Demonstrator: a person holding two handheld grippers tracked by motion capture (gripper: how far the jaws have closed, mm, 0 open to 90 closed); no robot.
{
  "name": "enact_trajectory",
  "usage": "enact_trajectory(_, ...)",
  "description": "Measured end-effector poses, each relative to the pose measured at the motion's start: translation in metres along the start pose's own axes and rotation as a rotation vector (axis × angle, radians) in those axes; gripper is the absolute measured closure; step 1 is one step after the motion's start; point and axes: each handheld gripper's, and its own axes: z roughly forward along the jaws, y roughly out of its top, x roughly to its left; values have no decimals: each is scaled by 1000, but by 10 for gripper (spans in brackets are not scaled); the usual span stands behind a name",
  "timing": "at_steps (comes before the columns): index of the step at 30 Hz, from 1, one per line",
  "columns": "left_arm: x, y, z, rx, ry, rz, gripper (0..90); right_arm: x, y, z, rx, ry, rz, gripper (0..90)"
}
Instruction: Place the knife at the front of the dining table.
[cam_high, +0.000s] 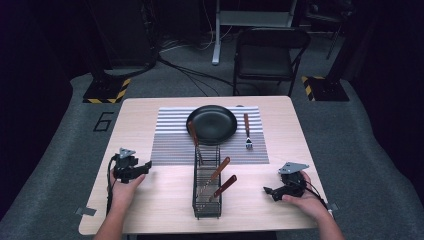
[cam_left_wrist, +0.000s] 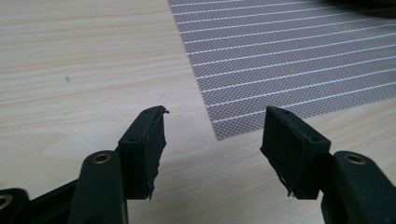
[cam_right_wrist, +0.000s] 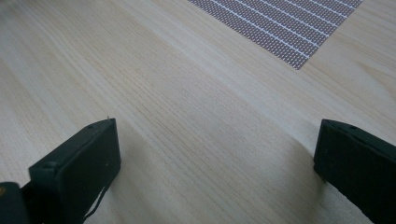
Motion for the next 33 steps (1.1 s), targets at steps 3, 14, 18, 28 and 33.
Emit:
enact_trajectory(3, -6, 1, -2, -3, -18, 13, 411, 0, 0, 0, 1, 0, 0, 0)
enact_trajectory(14, -26, 5, -7, 12, -77, 40, 481, 0, 0, 0, 0, 0, 1, 0)
enact_trajectory(18, -33, 7, -9, 15, -93, 50, 496, 0, 0, 0, 0, 0, 0, 0)
enact_trajectory(28, -52, 18, -14, 11, -127, 72, 516, 0, 0, 0, 0, 0, 1, 0)
enact_trajectory(33, -60, 25, -18, 9, -144, 92, 547, 0, 0, 0, 0, 0, 0, 0)
